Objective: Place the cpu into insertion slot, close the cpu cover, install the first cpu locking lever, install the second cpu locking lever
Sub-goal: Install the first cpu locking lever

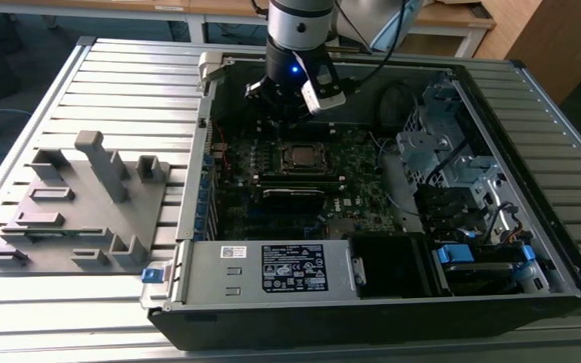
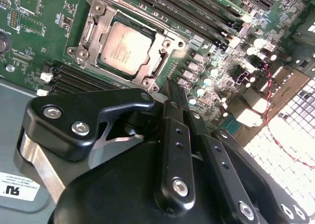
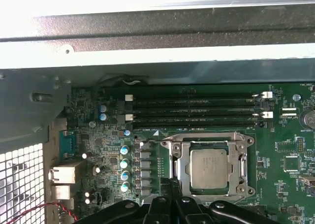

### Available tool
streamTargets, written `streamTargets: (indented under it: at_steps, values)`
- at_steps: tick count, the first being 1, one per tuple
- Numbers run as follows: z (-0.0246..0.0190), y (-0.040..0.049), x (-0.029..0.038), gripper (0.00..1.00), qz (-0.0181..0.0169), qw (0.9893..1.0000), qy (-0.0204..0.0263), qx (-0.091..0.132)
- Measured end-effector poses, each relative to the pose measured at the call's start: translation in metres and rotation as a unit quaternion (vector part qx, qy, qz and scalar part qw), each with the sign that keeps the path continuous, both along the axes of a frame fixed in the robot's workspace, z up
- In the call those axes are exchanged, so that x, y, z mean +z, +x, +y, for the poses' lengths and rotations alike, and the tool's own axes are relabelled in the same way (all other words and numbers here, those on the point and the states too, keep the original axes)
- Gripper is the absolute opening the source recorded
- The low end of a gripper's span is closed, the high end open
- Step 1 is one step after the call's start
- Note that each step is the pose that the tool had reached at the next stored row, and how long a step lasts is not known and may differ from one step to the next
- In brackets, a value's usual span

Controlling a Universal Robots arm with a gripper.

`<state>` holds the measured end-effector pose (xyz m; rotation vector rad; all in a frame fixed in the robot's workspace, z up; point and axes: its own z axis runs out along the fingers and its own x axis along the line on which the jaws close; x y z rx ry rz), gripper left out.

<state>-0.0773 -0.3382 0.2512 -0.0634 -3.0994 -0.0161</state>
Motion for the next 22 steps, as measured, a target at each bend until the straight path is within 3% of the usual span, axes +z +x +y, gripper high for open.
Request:
streamTargets:
  at_steps: [7,9,12,22]
  values:
    - [0.0000,0.0000,0.0000,0.10,0.0005,1.0000,0.0000,0.000]
    - [0.0000,0.0001,-0.0002,0.10,0.0037,1.0000,0.0001,0.000]
    - [0.0000,0.0000,-0.0002,0.10,0.0126,0.9999,0.0000,0.000]
    - [0.0000,-0.0025,-0.0003,0.10,0.0134,0.9999,0.0000,0.000]
